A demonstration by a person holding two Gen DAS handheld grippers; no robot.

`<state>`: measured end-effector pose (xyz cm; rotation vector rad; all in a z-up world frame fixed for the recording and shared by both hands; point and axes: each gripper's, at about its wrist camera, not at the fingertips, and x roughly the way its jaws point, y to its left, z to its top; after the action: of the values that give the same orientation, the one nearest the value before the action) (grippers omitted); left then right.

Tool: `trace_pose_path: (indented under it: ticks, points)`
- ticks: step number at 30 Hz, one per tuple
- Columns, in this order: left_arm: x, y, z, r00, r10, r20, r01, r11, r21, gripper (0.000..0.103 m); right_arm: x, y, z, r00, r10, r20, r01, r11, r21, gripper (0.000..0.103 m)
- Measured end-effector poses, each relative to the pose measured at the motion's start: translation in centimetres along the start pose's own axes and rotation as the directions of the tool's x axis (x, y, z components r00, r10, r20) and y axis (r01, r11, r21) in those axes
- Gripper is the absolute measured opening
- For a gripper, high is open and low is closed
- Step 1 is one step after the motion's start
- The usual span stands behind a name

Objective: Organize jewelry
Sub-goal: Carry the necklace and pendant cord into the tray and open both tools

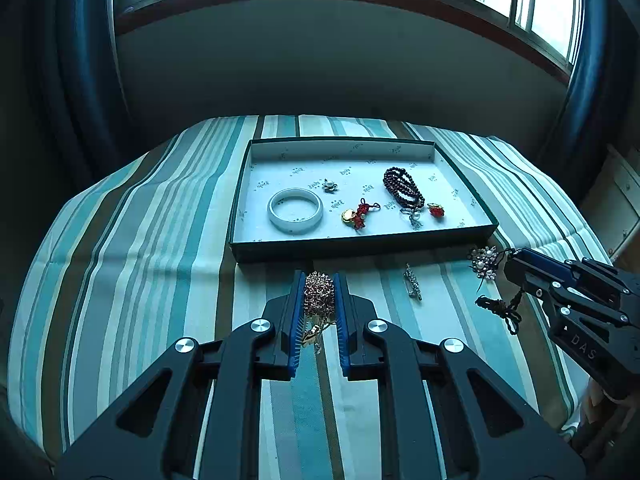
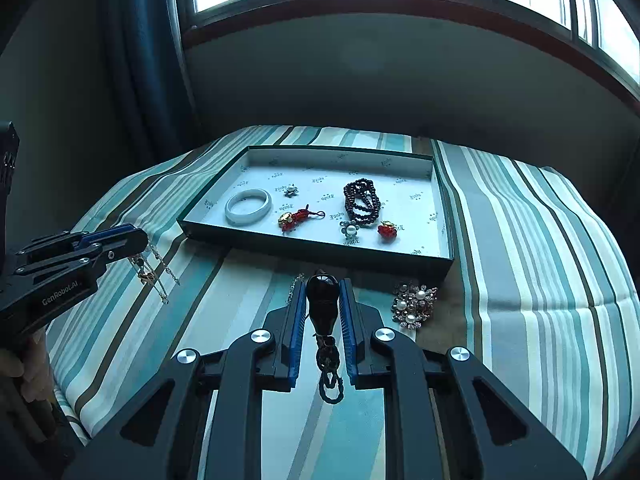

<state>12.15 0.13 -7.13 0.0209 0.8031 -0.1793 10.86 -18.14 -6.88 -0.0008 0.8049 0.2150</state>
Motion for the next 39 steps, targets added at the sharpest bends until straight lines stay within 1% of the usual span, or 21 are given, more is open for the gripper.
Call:
trace_pose_path:
  ticks: [10,15,22,26,32,36,39]
  points:
    - [-0.9,-0.2,1.8,0.998,0.003,0.057,-0.003,1.000,-0.007,0.014,-0.5,-0.1,1.8,0.999,-0.006,0.048,0.006,1.000,-0.001,0.017]
    - [-0.6,-0.5,3.5,0.996,0.000,0.087,0.000,1.000,-0.001,0.014,-0.3,-0.6,3.8,0.997,-0.018,0.079,0.018,1.000,0.001,0.017]
    - [0.7,-0.6,6.7,0.992,0.010,0.125,-0.011,1.000,0.008,0.014,1.1,-1.4,7.1,0.992,-0.044,0.115,0.045,0.999,-0.012,0.017]
    - [1.9,-0.5,8.9,0.989,0.025,0.148,-0.027,1.000,0.009,0.014,2.3,-2.0,9.0,0.990,-0.055,0.131,0.058,0.998,-0.019,0.017]
    - [4.7,-0.3,12.1,0.986,0.046,0.158,-0.046,0.999,0.001,0.014,4.6,-3.3,11.9,0.988,-0.065,0.143,0.070,0.997,-0.026,0.017]
    - [7.4,-0.2,14.0,0.988,0.055,0.146,-0.054,0.999,-0.007,0.014,6.9,-4.5,13.8,0.989,-0.071,0.132,0.075,0.997,-0.020,0.017]
    - [10.0,0.2,15.1,0.990,0.070,0.124,-0.069,0.998,-0.015,0.014,9.3,-5.6,14.6,0.993,-0.070,0.099,0.071,0.997,-0.002,0.017]
